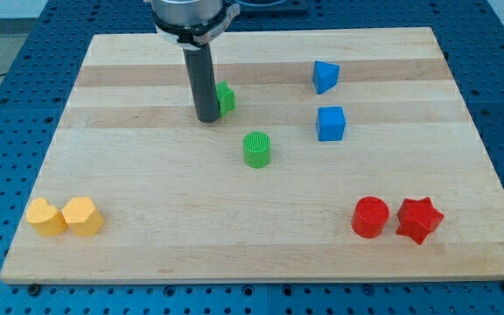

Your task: Move the green star parallel left to the blue triangle

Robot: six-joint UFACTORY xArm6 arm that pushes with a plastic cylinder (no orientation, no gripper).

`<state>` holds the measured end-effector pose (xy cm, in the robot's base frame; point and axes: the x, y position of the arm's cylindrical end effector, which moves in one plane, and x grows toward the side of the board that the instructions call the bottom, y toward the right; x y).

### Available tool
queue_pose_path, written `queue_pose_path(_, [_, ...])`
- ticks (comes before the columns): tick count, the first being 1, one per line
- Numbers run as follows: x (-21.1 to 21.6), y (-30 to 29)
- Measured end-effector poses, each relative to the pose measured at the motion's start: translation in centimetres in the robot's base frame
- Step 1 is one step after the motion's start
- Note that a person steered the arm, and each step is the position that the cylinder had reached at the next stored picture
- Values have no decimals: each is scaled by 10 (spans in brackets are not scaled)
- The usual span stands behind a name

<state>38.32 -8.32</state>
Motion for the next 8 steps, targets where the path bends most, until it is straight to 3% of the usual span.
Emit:
queue_pose_path(1, [26,23])
queue_pose_path(3, [-28,19])
queue_pose_path(4, [-30,28])
queue_pose_path(5, [4,24])
queue_pose_path(6, [9,-36])
queue_pose_path(7, [-43,-46])
queue_pose_path(8, [-45,-38])
